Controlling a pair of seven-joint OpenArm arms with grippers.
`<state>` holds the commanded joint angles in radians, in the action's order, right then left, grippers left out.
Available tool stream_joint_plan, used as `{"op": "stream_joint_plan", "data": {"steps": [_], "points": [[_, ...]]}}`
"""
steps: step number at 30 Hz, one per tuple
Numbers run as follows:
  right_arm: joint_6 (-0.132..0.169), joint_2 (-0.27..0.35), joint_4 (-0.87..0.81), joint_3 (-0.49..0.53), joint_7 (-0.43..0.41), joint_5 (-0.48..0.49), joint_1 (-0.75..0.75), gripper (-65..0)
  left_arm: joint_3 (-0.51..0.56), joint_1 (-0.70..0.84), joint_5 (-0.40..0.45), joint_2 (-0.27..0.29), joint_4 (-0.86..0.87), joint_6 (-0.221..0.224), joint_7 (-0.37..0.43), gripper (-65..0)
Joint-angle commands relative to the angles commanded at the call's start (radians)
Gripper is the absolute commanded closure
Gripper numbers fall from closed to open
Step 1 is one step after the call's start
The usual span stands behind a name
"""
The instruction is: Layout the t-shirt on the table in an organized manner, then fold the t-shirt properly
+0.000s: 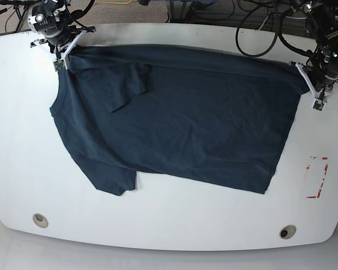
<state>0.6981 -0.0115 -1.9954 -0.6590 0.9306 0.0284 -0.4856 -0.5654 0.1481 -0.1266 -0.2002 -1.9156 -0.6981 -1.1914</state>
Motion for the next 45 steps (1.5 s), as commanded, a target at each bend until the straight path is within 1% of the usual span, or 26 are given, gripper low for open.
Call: {"op": "stream_joint_plan", "data": {"steps": [2, 6, 10, 13, 15, 21, 23, 26, 30, 36, 42, 45], "points": [[0.0, 0.002, 0.0, 0.002, 0.0, 0.0, 0.005, -0.2, 0.025, -0.037, 0.0, 0.0, 0.029, 0.0, 0.0, 0.0], [0.0, 0.003, 0.0, 0.002, 0.0, -0.002, 0.025, -0.2, 0.04, -0.092, 0.003, -0.002, 0.084, 0.0, 0.0, 0.0], [0.0, 0.005, 0.0, 0.002, 0.0, -0.002, 0.046, -0.2, 0.071, -0.144, 0.043, -0.021, 0.163, 0.0, 0.0, 0.0], [0.0, 0.005, 0.0, 0.002, 0.0, -0.002, 0.066, -0.2, 0.094, -0.181, 0.055, -0.028, 0.229, 0.0, 0.002, 0.0], [0.0, 0.005, 0.008, 0.002, 0.0, -0.003, 0.074, -0.2, 0.094, -0.195, 0.055, -0.028, 0.253, 0.0, 0.008, 0.0], [0.0, 0.005, 0.048, 0.0, 0.0, -0.003, 0.095, -0.2, 0.095, -0.213, 0.055, -0.028, 0.305, 0.0, 0.091, 0.0], [0.0, 0.005, 0.061, -0.002, -0.002, -0.003, 0.097, -0.2, 0.097, -0.221, 0.055, -0.028, 0.325, 0.0, 0.104, 0.0], [0.0, 0.006, 0.081, -0.005, -0.002, -0.005, 0.101, -0.2, 0.097, -0.242, 0.057, -0.028, 0.362, 0.0, 0.107, 0.0], [0.0, 0.028, 0.091, -0.002, -0.002, -0.003, 0.104, -0.2, 0.097, -0.261, 0.057, -0.037, 0.404, 0.0, 0.112, 0.0], [0.0, 0.031, 0.091, -0.008, -0.002, -0.003, 0.129, -0.2, 0.097, -0.29, 0.055, -0.044, 0.45, 0.0, 0.114, 0.0], [0.0, 0.034, 0.084, -0.006, -0.002, -0.003, 0.138, -0.2, 0.097, -0.318, 0.055, -0.046, 0.471, 0.0, 0.114, 0.0], [0.0, 0.051, 0.084, -0.008, 0.002, -0.003, 0.147, -0.2, 0.097, -0.322, 0.055, -0.046, 0.471, 0.0, 0.115, 0.0]]}}
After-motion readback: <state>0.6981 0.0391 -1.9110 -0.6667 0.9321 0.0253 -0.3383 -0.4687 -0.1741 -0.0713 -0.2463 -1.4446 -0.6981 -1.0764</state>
